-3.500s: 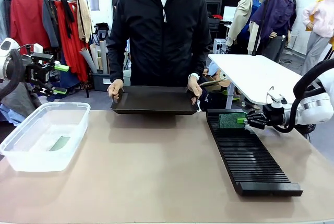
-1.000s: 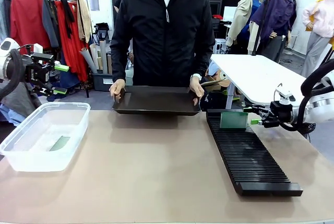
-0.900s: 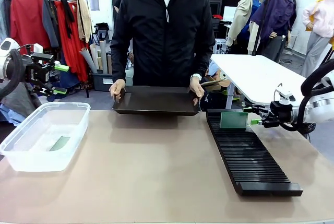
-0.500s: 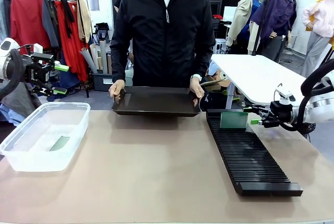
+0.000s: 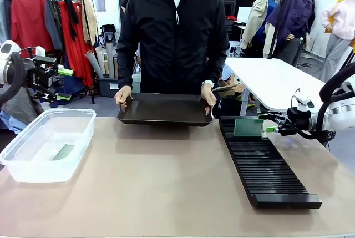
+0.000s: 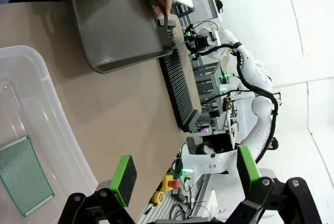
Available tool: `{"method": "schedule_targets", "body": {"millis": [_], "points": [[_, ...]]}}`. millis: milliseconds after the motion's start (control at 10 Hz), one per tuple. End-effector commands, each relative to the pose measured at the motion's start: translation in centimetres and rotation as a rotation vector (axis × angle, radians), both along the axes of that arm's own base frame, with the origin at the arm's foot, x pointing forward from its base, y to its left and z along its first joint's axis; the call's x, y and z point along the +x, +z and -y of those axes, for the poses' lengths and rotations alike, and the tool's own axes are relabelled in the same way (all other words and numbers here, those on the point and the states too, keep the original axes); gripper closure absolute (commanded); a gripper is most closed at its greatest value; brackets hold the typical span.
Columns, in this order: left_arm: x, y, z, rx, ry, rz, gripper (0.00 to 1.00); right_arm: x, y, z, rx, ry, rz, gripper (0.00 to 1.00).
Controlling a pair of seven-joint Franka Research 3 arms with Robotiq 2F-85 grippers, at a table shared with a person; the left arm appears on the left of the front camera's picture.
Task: Sort PCBs into racks and boxes based on the side picked up.
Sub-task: If the short side of the Blank PCB is picked up, insert it into the PCB Rack ; if the long side is picked up, place it in the Organizing box.
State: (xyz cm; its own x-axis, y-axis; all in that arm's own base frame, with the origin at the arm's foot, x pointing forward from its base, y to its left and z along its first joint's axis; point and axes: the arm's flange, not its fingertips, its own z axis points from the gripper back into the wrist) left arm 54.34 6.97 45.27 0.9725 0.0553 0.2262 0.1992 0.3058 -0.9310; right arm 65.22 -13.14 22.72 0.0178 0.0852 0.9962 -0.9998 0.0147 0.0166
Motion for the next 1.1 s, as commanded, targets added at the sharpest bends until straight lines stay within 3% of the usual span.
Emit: {"method": "schedule_targets", "body": {"millis": [0,100,600,1000], "points": [[-0.1,0.2,0.0,0.006,0.006,-0.004,0.0,0.2,0.2,-0.1,-0.007,-0.001,0.021,0.0],[-0.1,0.2,0.0,0.006,0.006,-0.004,0.0,0.0,0.0,0.0,0.0,0.0,0.0,0.0],[-0.1,0.2,0.0,0.006,0.006,-0.004,0.0,-3.6,7.9,0.1,-0.006,0.055,-0.073,0.0],[-0.1,0.2,0.0,0.006,0.006,-0.004,0.0,-9.4,14.4,-2.2,0.023,0.09,-0.273,0.0]]}}
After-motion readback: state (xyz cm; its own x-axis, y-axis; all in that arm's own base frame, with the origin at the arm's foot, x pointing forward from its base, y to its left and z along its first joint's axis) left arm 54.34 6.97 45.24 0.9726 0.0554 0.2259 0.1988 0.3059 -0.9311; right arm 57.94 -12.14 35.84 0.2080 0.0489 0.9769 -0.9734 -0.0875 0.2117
